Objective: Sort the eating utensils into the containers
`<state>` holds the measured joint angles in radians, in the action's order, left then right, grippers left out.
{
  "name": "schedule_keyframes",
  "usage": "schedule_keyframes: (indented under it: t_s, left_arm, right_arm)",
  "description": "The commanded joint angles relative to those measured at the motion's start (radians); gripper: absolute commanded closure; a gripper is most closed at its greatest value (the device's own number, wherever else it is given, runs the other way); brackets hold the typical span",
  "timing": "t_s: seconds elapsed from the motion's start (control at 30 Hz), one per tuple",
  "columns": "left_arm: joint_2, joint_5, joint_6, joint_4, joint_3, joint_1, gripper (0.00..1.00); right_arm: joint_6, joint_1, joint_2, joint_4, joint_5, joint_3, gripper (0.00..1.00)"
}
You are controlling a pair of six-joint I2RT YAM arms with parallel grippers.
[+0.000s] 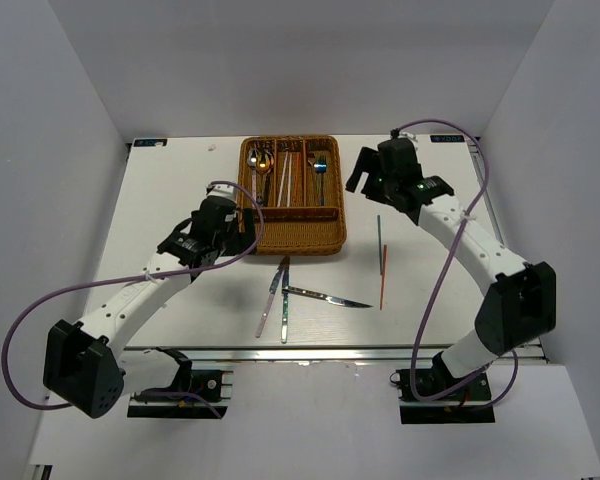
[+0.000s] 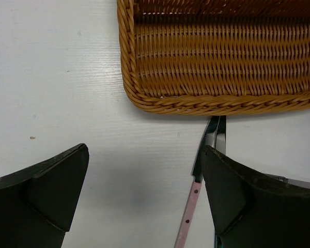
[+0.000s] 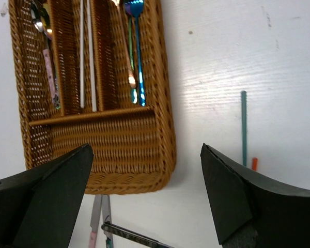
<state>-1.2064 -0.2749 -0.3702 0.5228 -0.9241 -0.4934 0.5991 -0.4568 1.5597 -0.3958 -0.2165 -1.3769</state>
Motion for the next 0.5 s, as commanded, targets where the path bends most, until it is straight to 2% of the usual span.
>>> schedule_keyframes:
  t_s: [0.0,0.17,0.3,0.47]
  left_arm:
    - [0.015,0.052,-0.003,-0.007,-0.015,-0.004,0.02]
    - [0.027,0.026,-0.003,-0.001,-0.021,-0.004,0.02]
    - [0.083,-0.07,0.002,0.008,-0.012,-0.004,0.02]
    - [0.142,-0.087,-0.004,0.0,0.001,-0.004,0.02]
  right_arm:
    - [0.004,0.0,-0.095,0.001,-0.04,0.07,0.11]
    - [-0.024,0.0,-0.147,-0.003,-0.063,0.133,0.11]
    - [-0.025,0.0,-0.133,-0.031,-0.041,0.105,0.11]
    - [0.002,0.0,-0.153,-0.052,-0.04,0.111,0.11]
